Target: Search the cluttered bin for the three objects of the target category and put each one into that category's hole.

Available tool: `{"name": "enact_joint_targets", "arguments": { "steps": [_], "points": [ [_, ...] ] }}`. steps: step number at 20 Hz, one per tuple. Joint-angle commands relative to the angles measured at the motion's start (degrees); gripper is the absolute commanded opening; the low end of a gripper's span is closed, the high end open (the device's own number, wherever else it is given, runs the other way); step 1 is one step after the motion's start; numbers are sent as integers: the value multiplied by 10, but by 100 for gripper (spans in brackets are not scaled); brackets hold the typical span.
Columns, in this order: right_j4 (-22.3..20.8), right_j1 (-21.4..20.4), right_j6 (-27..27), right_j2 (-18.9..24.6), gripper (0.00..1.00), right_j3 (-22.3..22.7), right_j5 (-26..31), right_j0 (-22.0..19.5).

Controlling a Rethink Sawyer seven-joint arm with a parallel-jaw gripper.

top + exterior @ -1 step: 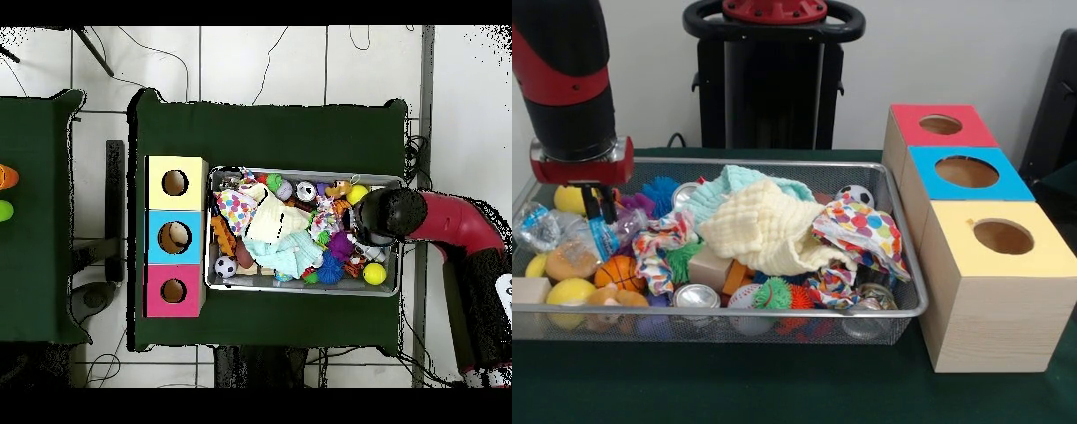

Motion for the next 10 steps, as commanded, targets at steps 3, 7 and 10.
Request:
{"name": "enact_joint_targets", "arguments": {
  "steps": [3,7,10],
  "points": [
    [13,-30,-58,7,0,82,48,5],
    [19,-36,-61,6,0,86,59,1],
    [24,-44,-57,2,0,92,67,2]
  ]
}}
